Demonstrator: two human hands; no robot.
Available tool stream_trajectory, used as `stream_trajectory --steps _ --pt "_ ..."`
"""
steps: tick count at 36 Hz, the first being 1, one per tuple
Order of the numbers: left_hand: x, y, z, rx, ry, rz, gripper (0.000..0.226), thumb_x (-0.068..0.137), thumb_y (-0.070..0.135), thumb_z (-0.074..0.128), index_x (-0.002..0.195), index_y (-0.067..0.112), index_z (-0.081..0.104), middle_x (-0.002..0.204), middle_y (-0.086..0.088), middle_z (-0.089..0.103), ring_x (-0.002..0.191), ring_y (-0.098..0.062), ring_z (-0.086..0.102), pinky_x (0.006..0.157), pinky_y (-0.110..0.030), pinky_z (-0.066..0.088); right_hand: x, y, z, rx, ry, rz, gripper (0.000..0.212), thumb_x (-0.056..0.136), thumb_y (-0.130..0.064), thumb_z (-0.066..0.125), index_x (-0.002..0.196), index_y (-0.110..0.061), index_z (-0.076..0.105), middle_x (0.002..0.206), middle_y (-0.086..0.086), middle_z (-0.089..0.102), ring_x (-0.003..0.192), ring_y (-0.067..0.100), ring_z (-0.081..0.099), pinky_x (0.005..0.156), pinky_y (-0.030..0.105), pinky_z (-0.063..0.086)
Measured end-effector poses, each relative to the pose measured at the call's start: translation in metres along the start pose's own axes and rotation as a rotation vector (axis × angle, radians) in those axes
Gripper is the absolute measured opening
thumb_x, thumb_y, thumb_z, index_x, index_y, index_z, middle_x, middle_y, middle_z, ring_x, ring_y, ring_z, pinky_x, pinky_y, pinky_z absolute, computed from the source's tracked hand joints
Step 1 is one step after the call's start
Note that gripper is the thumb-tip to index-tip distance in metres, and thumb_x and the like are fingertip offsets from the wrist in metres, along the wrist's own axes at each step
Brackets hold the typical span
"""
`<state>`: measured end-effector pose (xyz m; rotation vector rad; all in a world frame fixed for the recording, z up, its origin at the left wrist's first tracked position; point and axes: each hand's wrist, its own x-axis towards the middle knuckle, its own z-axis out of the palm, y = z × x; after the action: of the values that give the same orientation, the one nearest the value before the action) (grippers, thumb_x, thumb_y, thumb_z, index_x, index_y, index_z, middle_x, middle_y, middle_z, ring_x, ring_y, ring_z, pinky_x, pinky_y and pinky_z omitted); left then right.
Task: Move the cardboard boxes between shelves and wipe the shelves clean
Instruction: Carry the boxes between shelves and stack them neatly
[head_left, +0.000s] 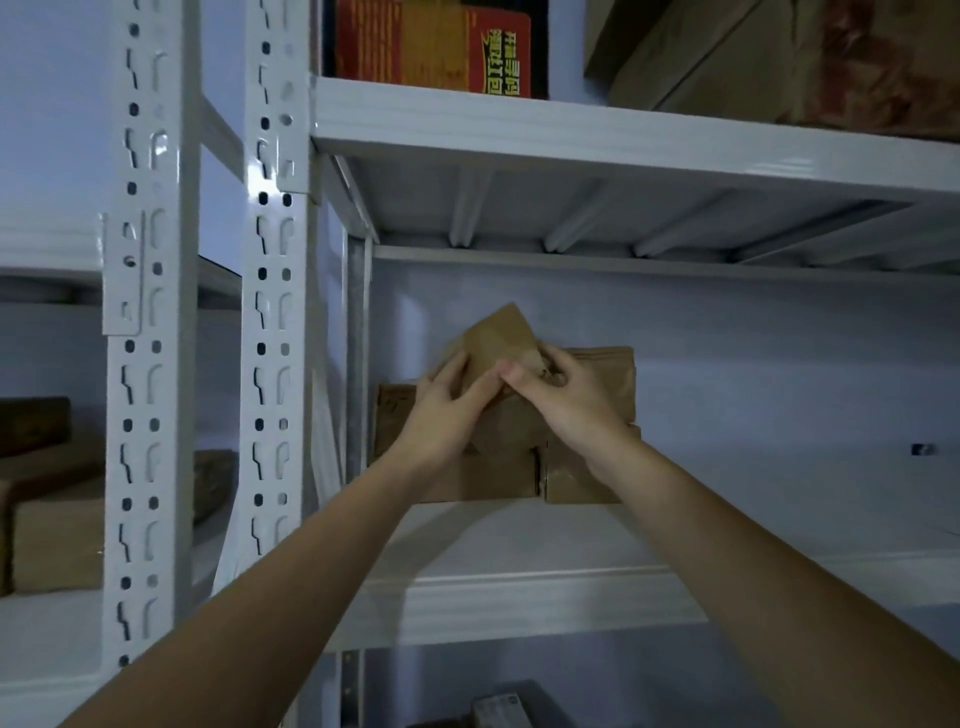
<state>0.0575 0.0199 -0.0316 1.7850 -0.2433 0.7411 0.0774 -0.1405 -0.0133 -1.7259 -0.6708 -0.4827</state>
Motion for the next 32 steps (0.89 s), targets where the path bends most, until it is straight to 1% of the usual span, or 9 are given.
stream_trajectory --steps 3,5,8,12,14,16,19,25,32 --pt "0.008 -0.005 -0.007 -0.063 -0.082 -0.004 0.111 0.066 0.079 0.078 0.157 0.035 0.033 0.155 0.005 0.041 0.135 -0.015 0.052 0.109 -0.035 0.048 0.005 -0.002 -0.002 -0.010 0.047 -0.021 0.115 0.049 -0.092 0.071 0.143 -0.030 0.052 0.139 -0.011 0.054 0.126 0.011 0.054 0.103 0.035 0.049" --pt "0.017 -0.015 -0.010 -0.003 -0.083 -0.012 0.107 0.061 0.078 0.083 0.151 0.040 0.041 0.152 0.003 0.046 0.136 -0.019 0.052 0.111 -0.043 0.047 0.009 0.001 -0.003 0.027 0.089 -0.044 0.102 0.054 -0.085 0.078 0.137 -0.030 0.056 0.134 -0.011 0.059 0.122 0.011 0.058 0.102 0.040 0.053" --pt "0.019 -0.020 -0.010 -0.054 -0.099 0.007 0.090 0.070 0.066 0.083 0.144 0.024 0.052 0.135 -0.002 0.064 0.122 -0.018 0.064 0.107 -0.042 0.052 0.013 0.008 -0.001 0.127 0.095 -0.089 0.068 0.077 -0.039 0.087 0.135 -0.029 0.053 0.119 -0.018 0.063 0.113 0.007 0.064 0.097 0.037 0.058" --pt "0.019 -0.024 0.002 0.018 -0.087 0.049 0.055 0.092 0.047 0.069 0.138 0.023 0.052 0.120 0.010 0.066 0.111 -0.005 0.063 0.089 -0.018 0.052 0.016 0.020 0.006 0.251 0.110 -0.132 0.066 0.084 -0.001 0.079 0.141 -0.017 0.048 0.119 -0.021 0.059 0.119 0.006 0.062 0.104 0.035 0.054" --pt "0.021 -0.028 0.008 0.057 -0.069 0.063 0.050 0.093 0.049 0.067 0.136 0.030 0.050 0.121 0.012 0.062 0.110 -0.002 0.060 0.089 -0.019 0.052 0.018 0.026 0.006 0.265 0.103 -0.132 0.060 0.085 0.001 0.078 0.135 -0.019 0.050 0.118 -0.018 0.063 0.116 0.001 0.063 0.104 0.033 0.054" --pt "0.025 -0.033 0.010 0.106 -0.048 0.056 0.062 0.090 0.059 0.067 0.142 0.032 0.047 0.130 0.005 0.053 0.117 -0.011 0.056 0.105 -0.033 0.048 0.022 0.033 0.006 0.235 0.103 -0.132 0.059 0.087 -0.004 0.077 0.135 -0.025 0.051 0.119 -0.021 0.062 0.117 0.000 0.062 0.104 0.032 0.053" --pt "0.027 -0.034 0.008 0.195 -0.034 0.027 0.063 0.093 0.057 0.064 0.147 0.035 0.042 0.130 0.002 0.039 0.119 -0.018 0.046 0.108 -0.035 0.041 0.026 0.041 0.006 0.133 0.116 -0.132 0.060 0.089 -0.013 0.077 0.138 -0.032 0.050 0.128 -0.019 0.060 0.121 0.003 0.059 0.106 0.037 0.052" --pt "0.037 -0.043 0.004 0.295 -0.050 0.069 0.065 0.081 0.064 0.054 0.142 0.040 0.051 0.131 0.007 0.059 0.116 -0.012 0.060 0.103 -0.044 0.052 0.028 0.048 0.007 0.088 0.144 -0.125 0.059 0.092 -0.013 0.074 0.141 -0.033 0.048 0.123 -0.020 0.060 0.117 0.007 0.063 0.099 0.041 0.057" --pt "0.029 -0.042 0.006 0.295 -0.068 0.091 0.062 0.088 0.062 0.053 0.143 0.035 0.050 0.133 0.006 0.058 0.117 -0.010 0.058 0.103 -0.039 0.052 0.031 0.054 0.005 0.030 0.156 -0.144 0.060 0.092 -0.017 0.074 0.143 -0.035 0.047 0.131 -0.012 0.062 0.118 0.008 0.062 0.099 0.042 0.057"
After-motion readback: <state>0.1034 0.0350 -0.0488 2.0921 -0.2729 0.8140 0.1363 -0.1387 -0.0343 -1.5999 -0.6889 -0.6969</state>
